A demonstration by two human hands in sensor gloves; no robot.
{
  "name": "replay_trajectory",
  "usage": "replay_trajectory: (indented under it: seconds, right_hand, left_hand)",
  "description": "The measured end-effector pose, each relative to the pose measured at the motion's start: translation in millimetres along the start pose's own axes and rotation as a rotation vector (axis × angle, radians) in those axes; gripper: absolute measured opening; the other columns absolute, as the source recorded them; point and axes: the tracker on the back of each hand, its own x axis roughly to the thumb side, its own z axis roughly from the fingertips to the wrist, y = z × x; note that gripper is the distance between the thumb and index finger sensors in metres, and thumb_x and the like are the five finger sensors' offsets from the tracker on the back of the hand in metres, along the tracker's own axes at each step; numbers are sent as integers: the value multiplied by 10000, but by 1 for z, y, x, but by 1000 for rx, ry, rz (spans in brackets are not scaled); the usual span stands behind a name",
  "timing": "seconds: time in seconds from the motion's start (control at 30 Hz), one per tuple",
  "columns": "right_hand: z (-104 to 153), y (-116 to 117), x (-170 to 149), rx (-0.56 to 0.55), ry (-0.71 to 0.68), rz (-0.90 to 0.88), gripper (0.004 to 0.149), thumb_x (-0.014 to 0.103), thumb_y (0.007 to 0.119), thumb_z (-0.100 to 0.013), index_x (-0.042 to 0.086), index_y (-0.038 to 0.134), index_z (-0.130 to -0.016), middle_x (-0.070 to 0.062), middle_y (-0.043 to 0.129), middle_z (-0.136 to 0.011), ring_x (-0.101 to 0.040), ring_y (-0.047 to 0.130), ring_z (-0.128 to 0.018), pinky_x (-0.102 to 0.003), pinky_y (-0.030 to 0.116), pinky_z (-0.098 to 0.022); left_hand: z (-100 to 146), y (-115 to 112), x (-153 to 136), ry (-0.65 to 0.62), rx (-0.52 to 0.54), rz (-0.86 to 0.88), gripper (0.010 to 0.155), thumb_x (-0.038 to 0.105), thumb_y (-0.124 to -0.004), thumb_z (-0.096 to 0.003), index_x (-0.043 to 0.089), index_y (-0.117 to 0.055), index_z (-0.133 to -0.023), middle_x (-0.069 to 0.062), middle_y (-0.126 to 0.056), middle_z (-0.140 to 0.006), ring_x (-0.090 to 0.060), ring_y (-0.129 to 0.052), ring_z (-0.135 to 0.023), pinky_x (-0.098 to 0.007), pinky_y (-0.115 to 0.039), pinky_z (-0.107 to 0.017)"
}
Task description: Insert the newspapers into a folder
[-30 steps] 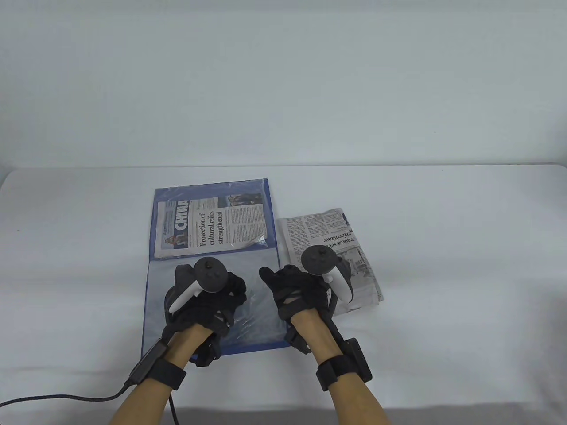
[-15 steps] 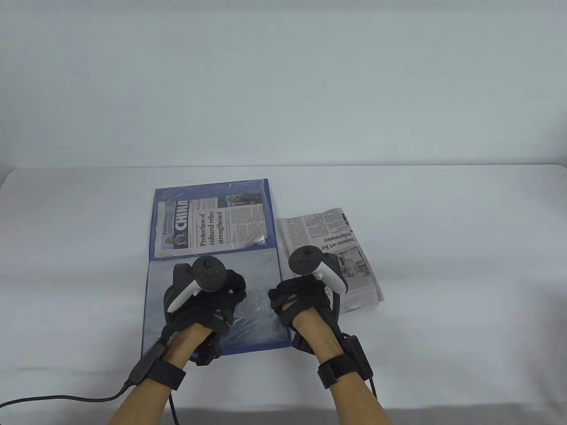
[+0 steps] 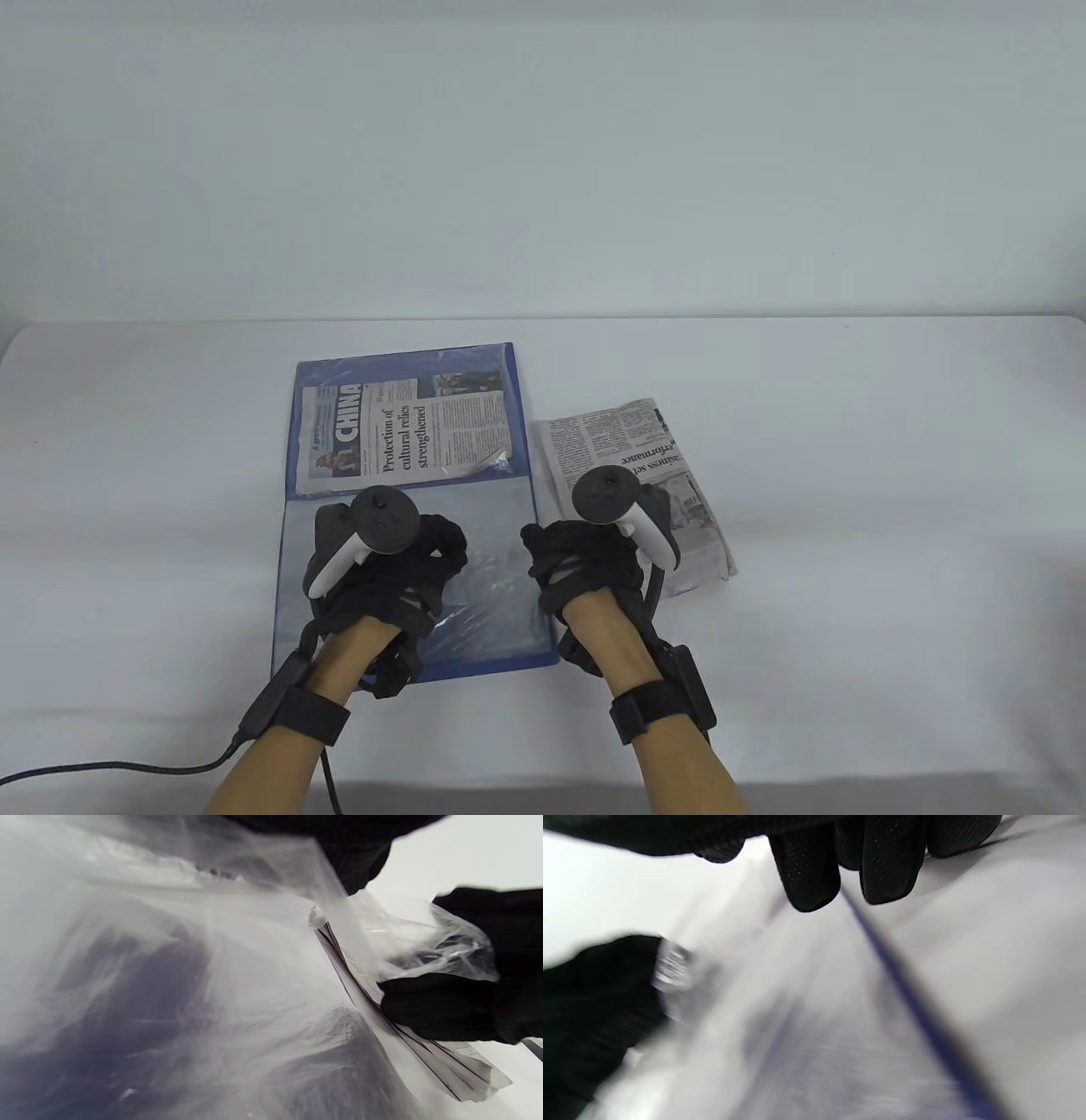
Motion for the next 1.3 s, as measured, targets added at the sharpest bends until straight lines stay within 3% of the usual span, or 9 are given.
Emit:
replay_trajectory:
  seconds: [0.1, 0.5, 0.63, 0.73, 0.83, 0.93, 1.03, 1.17, 1.3]
  right_hand:
    - [-5, 9, -1, 146, 5, -59, 493, 335, 749, -612, -62, 717, -903, -297, 408, -1033, -490, 629, -877, -706, 382, -614]
    - [-5, 14, 5, 213, 126, 218, 377, 242, 749, -592, -53, 759, -827, -295, 408, -1029, -471, 622, -880, -702, 373, -619]
    - [-3, 10, 14, 191, 134, 315, 392, 253, 758, -595, -53, 763, -840, -302, 431, -1023, -471, 656, -861, -649, 472, -618]
    - [7, 1, 25, 61, 114, 394, 518, 282, 747, -602, -88, 647, -949, -308, 401, -1030, -476, 650, -864, -642, 491, -616]
    - [13, -3, 28, -68, -9, 374, 684, 470, 626, -603, -64, 553, -1025, -323, 308, -1051, -549, 530, -908, -704, 394, -621]
    - [3, 9, 22, 61, -146, 235, 750, 538, 595, -585, -22, 525, -1081, -289, 184, -1092, -633, 218, -944, -782, 144, -554]
    - [-5, 24, 13, 219, -47, 243, 806, 606, 568, -543, -6, 605, -1067, -251, 139, -1101, -593, -19, -921, -769, 52, -526]
    - [-8, 27, 7, 255, 27, 386, 822, 638, 557, -522, 14, 674, -1044, -227, 142, -1109, -572, -71, -910, -763, 47, -537]
    - [-9, 24, 5, 268, 20, 325, 824, 630, 560, -529, -6, 661, -1042, -253, 139, -1098, -579, -60, -909, -763, 59, -542]
  left_hand:
    - [0, 0, 0, -3, 1, 6, 401, 463, -724, -617, 376, -668, -1005, 61, -585, -1225, -294, -625, -1132, -535, -534, -886]
    - [1, 6, -11, 33, 39, 79, 399, 457, -714, -618, 378, -666, -1006, 56, -587, -1222, -291, -625, -1131, -533, -534, -888]
    - [-2, 4, -11, 21, 3, 81, 398, 456, -716, -617, 380, -669, -1005, 59, -588, -1222, -294, -624, -1132, -537, -528, -889]
    - [-2, 3, -10, 9, -18, 68, 400, 457, -715, -617, 380, -667, -1006, 51, -593, -1221, -291, -628, -1131, -540, -527, -888]
    - [-2, 0, -9, 12, -21, 58, 401, 457, -714, -617, 383, -664, -1007, 52, -598, -1218, -292, -633, -1127, -541, -527, -888]
    - [-3, -1, -9, 9, -26, 53, 402, 457, -714, -617, 379, -665, -1008, 54, -603, -1216, -290, -637, -1126, -541, -528, -888]
    - [0, 3, -9, -3, 23, 69, 401, 460, -710, -617, 383, -661, -1008, 63, -602, -1215, -287, -637, -1127, -538, -527, -891]
    - [3, 9, -12, -15, 98, 126, 402, 466, -708, -618, 386, -657, -1008, 81, -611, -1209, -271, -646, -1124, -532, -523, -899]
    - [2, 8, -12, -8, 90, 117, 402, 466, -706, -618, 389, -656, -1010, 80, -621, -1205, -271, -651, -1120, -532, -523, -899]
